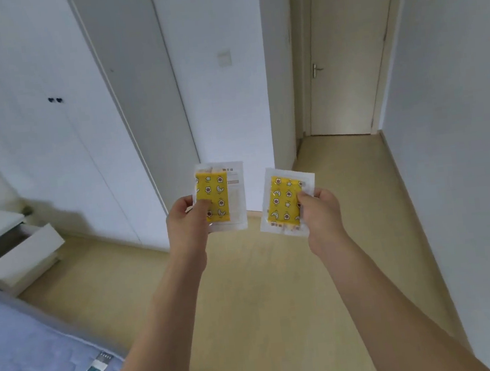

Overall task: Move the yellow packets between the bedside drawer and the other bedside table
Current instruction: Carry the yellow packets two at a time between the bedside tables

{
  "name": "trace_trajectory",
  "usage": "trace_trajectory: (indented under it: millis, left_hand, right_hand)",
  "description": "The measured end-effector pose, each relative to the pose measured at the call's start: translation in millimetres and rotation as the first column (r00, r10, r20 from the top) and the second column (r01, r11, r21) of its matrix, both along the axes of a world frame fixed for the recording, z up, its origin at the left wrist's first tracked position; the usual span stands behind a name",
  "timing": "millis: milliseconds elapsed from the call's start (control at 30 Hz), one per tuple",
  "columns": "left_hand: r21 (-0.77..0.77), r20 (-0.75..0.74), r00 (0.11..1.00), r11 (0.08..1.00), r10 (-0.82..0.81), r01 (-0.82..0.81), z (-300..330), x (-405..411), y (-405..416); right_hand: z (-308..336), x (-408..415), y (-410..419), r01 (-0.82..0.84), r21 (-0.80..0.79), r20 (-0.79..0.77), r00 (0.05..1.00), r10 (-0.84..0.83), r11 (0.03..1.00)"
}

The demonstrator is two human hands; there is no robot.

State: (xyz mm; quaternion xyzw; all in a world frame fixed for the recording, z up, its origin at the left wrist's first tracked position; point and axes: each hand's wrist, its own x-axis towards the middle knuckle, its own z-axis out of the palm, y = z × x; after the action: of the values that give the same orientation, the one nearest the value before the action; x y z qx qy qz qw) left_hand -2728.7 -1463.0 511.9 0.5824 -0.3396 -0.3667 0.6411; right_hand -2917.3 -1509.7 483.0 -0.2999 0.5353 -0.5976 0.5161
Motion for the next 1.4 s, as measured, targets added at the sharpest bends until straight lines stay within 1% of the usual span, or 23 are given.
trace_trajectory:
  millis: [100,233,333,467,567,733,800,933,1067,1200,1300,1400]
  left_hand:
    - [-0.006,0.007,0.992,0.992,0.124,-0.124,7.0,45.9,-50.8]
    - [0.008,-0.031,0.964,0.964,0.265,-0.265,-8.6,113.6,-113.2]
    - [0.016,-0.047,0.940,0.941,0.339,-0.338,-24.4,168.4,-163.8]
    - [0.021,-0.085,0.911,0.915,0.404,-0.404,-37.7,254.3,-238.5]
    - [0.058,-0.121,0.893,0.901,0.434,-0.430,-34.2,321.0,-293.9]
    - [0.041,-0.172,0.850,0.865,0.499,-0.499,-26.4,410.1,-373.9]
    - [0.057,-0.180,0.837,0.855,0.516,-0.515,-30.0,441.1,-400.1]
    - [0.111,-0.200,0.783,0.808,0.589,-0.579,-41.3,510.8,-454.0]
    - [0.150,-0.186,0.737,0.761,0.649,-0.632,-48.5,589.8,-512.1]
    - [0.164,-0.150,0.681,0.698,0.716,-0.698,-34.4,673.8,-560.3]
    - [0.124,-0.155,0.634,0.651,0.758,-0.749,-23.9,737.3,-577.7]
    - [0.106,-0.146,0.574,0.590,0.806,-0.801,-22.6,798.2,-578.5]
  right_hand:
    - [7.5,54.1,-75.8,-0.129,-0.014,-0.023,0.991,0.129,0.992]
    - [2.6,130.7,-164.5,-0.300,-0.024,-0.070,0.952,0.298,0.954]
    - [-10.2,198.0,-232.8,-0.412,-0.021,-0.103,0.907,0.408,0.911]
    - [-19.2,293.1,-318.9,-0.518,-0.011,-0.129,0.849,0.512,0.855]
    - [-8.5,356.1,-380.5,-0.578,0.013,-0.173,0.802,0.572,0.816]
    - [6.1,453.9,-476.1,-0.645,-0.001,-0.235,0.743,0.627,0.764]
    - [2.0,494.0,-509.2,-0.674,0.015,-0.240,0.714,0.657,0.738]
    - [-17.2,583.4,-573.4,-0.735,0.042,-0.219,0.654,0.724,0.677]
    - [-31.3,680.9,-634.2,-0.802,0.034,-0.207,0.577,0.790,0.596]
    - [-27.5,779.7,-687.8,-0.857,0.049,-0.175,0.498,0.849,0.513]
    - [-22.5,856.7,-710.5,-0.896,0.050,-0.182,0.427,0.886,0.442]
    - [-21.3,932.9,-719.9,-0.934,0.079,-0.176,0.332,0.927,0.349]
